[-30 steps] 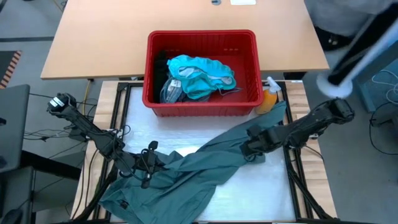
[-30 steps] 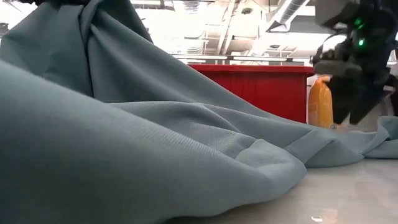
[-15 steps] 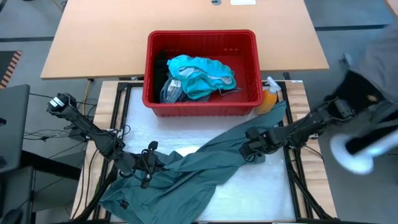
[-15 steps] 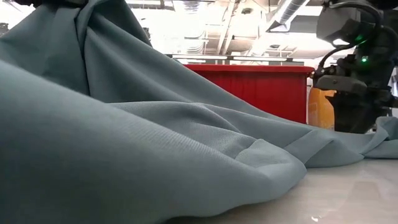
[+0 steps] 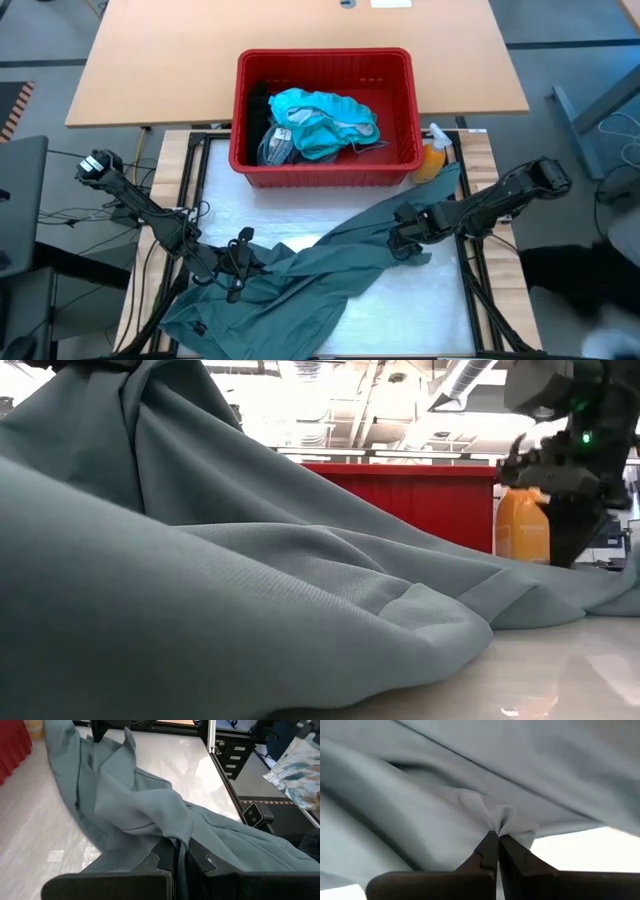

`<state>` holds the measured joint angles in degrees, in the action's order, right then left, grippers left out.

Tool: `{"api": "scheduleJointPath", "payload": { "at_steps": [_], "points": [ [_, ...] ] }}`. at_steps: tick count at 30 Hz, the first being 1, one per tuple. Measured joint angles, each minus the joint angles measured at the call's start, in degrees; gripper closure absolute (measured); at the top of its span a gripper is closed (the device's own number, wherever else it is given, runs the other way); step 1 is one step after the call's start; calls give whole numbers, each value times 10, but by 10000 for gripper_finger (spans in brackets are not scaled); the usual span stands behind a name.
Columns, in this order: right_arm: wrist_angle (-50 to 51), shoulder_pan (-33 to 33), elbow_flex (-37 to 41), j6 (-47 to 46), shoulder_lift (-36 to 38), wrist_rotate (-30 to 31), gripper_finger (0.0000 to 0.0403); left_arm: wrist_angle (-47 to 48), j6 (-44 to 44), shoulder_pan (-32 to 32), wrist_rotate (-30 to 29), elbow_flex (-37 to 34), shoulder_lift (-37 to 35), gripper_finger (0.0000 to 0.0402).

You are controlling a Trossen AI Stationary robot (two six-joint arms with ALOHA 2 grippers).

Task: Fold Laundry from Bin
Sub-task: Fold the light blue pants

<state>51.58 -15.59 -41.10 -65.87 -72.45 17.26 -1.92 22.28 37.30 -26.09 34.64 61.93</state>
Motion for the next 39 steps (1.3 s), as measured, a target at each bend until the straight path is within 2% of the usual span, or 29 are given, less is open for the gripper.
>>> {"api": "scheduleJointPath", "payload": {
  "at_steps": [4, 8, 15, 21, 22, 27, 30, 33, 36, 39],
  "points": [
    [93, -2, -67, 20, 19, 47, 386, -4, -6, 0, 0, 1, 0, 401],
    [158, -16, -129, 44, 44, 159, 386, -5, -12, -4, -12, 2, -1, 401],
    [213, -73, -167, 40, 87, 436, 386, -1, -49, -28, -67, 7, -1, 401],
    [214, -132, -167, 12, 108, 706, 386, 29, -121, -70, -95, 42, -1, 401],
    [214, -137, -167, 11, 108, 725, 386, 34, -133, -78, -103, 49, -1, 401],
    [217, -111, -159, 61, 107, 729, 386, 77, -159, -120, -110, 67, -1, 401],
    [238, -113, -156, 72, 99, 728, 386, 112, -132, -138, -64, 68, -1, 401],
    [254, -113, -157, 121, 99, 729, 386, 138, -81, -149, 1, 61, 0, 401],
    [260, -95, -157, 185, 105, 729, 383, 123, -43, -151, 64, 43, 0, 401],
    [260, -74, -157, 238, 115, 729, 380, 90, -15, -148, 93, 25, 1, 401]
  ]
}}
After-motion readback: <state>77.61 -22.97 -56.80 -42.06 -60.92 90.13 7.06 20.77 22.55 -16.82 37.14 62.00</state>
